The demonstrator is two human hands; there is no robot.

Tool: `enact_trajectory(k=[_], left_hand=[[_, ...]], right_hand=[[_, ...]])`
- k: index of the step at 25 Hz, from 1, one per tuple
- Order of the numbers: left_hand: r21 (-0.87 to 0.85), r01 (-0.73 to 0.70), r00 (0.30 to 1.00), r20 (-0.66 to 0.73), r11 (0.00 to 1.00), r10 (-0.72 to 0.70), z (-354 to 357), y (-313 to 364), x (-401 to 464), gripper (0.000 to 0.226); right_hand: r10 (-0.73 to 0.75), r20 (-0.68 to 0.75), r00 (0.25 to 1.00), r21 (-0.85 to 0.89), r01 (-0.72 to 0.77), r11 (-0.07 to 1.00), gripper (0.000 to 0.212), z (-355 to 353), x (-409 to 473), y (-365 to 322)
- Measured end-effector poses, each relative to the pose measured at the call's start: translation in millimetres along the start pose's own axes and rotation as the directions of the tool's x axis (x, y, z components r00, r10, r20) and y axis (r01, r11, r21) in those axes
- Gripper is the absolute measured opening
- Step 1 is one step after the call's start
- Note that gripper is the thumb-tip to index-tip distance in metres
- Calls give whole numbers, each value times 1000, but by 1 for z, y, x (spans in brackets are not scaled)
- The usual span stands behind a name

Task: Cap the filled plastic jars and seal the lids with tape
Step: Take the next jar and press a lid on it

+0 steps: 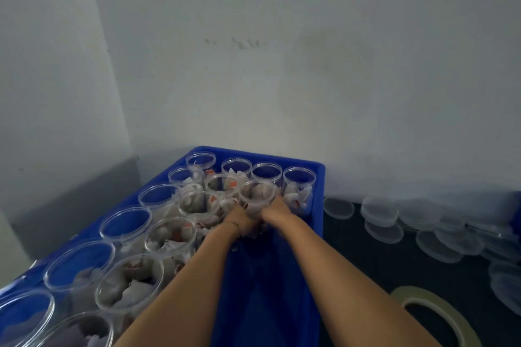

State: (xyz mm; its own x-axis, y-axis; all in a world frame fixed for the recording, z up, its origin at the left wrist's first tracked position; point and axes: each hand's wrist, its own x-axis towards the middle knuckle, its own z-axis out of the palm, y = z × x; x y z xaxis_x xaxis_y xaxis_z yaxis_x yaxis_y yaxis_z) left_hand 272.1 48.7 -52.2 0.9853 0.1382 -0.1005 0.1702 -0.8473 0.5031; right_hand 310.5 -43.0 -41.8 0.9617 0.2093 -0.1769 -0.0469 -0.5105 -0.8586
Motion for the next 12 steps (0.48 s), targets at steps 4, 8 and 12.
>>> enact_trajectory(k=[4,8,12], left_hand=[[58,-28,989,-142,998,36,-1,-1,-2,22],[64,-73,952,-292,995,89,-24,22,-25,40],[55,-49,894,-444,997,68,-49,61,-65,71]], right_hand=[[-45,-8,999,-126,44,991,37,-5,-9,-5],[-127,-36,991,-115,122,986,28,-38,-50,-14],[-231,-163,959,-41,227,973,23,-86,-113,-28]])
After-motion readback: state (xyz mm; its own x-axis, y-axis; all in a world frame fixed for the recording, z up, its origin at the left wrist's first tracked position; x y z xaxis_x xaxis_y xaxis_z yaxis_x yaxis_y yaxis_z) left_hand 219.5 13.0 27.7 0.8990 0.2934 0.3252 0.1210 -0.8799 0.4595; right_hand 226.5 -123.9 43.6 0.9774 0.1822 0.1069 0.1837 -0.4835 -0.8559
